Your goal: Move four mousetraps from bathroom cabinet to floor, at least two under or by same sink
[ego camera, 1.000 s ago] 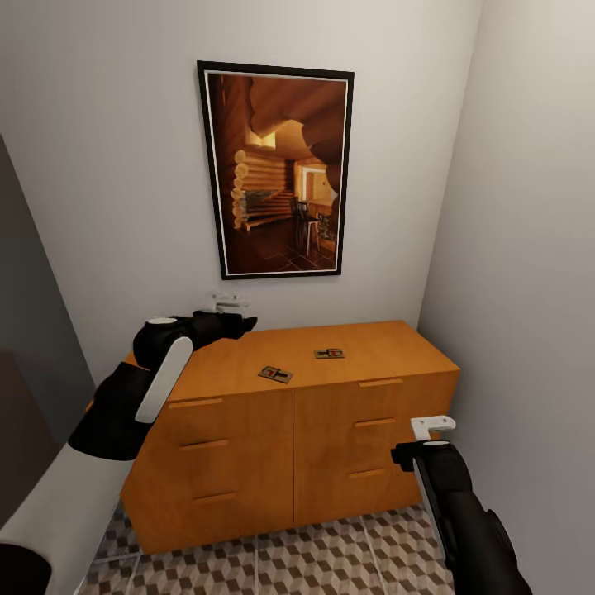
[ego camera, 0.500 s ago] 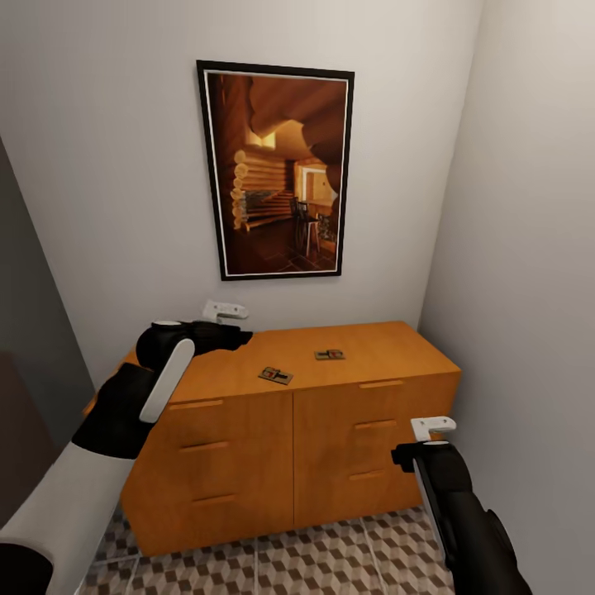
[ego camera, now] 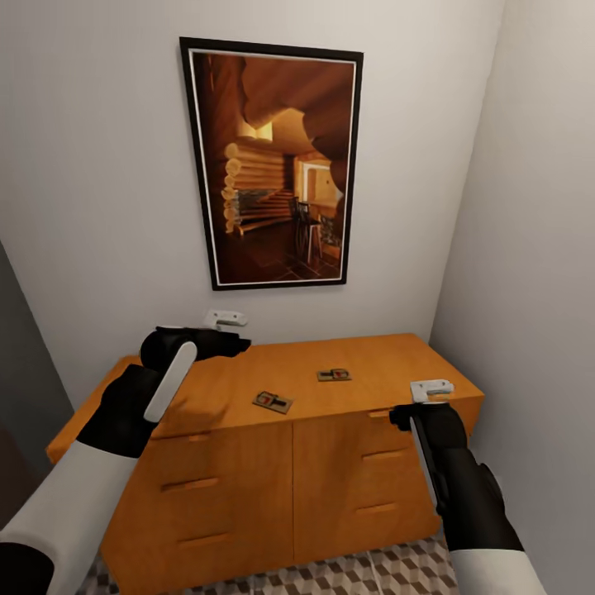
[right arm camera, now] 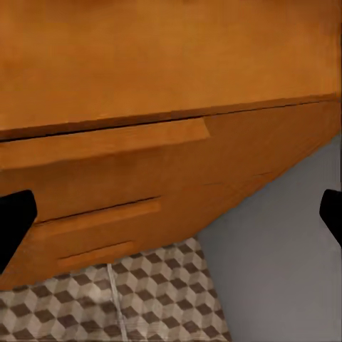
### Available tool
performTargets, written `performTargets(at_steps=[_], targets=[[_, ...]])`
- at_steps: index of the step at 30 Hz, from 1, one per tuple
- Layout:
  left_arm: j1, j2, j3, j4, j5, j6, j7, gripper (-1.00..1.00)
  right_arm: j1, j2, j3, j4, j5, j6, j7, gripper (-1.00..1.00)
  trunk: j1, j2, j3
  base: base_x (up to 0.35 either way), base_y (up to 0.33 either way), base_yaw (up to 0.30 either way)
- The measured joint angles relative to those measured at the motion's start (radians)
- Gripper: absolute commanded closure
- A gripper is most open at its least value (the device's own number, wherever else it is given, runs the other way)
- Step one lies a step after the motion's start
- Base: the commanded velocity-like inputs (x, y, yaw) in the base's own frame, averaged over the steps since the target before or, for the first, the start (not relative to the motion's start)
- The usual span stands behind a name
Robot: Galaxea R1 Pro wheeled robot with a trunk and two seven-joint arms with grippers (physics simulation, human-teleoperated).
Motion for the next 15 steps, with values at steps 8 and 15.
performTargets(at_steps=[8, 15], targets=[[0.000, -0.001, -0.002, 0.038, 0.000, -0.007, 0.000, -1.00, -0.213, 0.003, 0.000, 0.021, -0.011, 0.000, 0.007, -1.00, 0.000, 0.000, 0.000, 0.320, 0.000, 0.000], [0.000, -0.005, -0.003, 0.042, 0.001, -0.005, -0.001, -1.00, -0.295, 0.025, 0.000, 0.079, -0.014, 0.000, 0.009, -1.00, 0.000, 0.000, 0.000, 0.158, 0.000, 0.000]])
